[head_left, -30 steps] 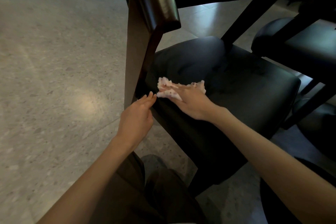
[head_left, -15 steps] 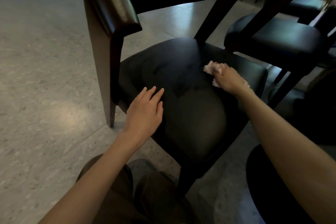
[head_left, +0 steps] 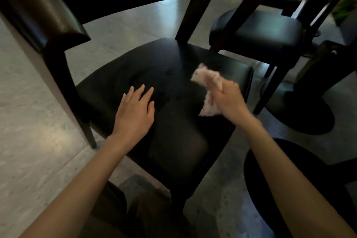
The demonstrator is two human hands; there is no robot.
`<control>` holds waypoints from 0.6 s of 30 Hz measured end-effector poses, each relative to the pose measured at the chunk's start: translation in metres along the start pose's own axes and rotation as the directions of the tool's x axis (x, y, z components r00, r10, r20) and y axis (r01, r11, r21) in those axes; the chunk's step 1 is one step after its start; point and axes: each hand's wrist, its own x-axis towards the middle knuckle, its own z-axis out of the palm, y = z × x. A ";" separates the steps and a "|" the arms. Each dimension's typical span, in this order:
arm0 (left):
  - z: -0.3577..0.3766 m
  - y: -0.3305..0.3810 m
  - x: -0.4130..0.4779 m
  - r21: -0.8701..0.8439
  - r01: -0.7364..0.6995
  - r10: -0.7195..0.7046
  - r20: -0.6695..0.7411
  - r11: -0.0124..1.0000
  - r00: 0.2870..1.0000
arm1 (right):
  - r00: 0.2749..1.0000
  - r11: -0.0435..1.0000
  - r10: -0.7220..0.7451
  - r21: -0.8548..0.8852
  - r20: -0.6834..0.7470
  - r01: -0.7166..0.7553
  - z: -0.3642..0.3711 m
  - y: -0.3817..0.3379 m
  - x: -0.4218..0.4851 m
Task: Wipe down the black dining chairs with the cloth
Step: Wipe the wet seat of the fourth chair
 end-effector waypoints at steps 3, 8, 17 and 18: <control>0.009 0.015 0.013 -0.016 -0.047 0.048 0.036 0.999 0.998 | 0.994 0.971 0.091 -0.215 -0.054 -0.101 -0.028 0.045 0.066; 0.023 0.018 0.028 -0.001 -0.052 0.052 0.065 0.999 0.997 | 0.969 0.854 0.248 -0.470 -0.006 -0.222 -0.027 0.099 0.131; 0.025 0.017 0.027 -0.130 -0.032 0.028 -0.037 0.991 0.999 | 0.976 0.896 0.059 -0.443 0.208 0.040 0.016 0.048 0.066; 0.025 0.017 0.027 -0.147 -0.028 0.021 -0.052 0.989 0.998 | 0.965 0.900 -0.021 -0.416 0.263 0.133 0.025 0.038 0.047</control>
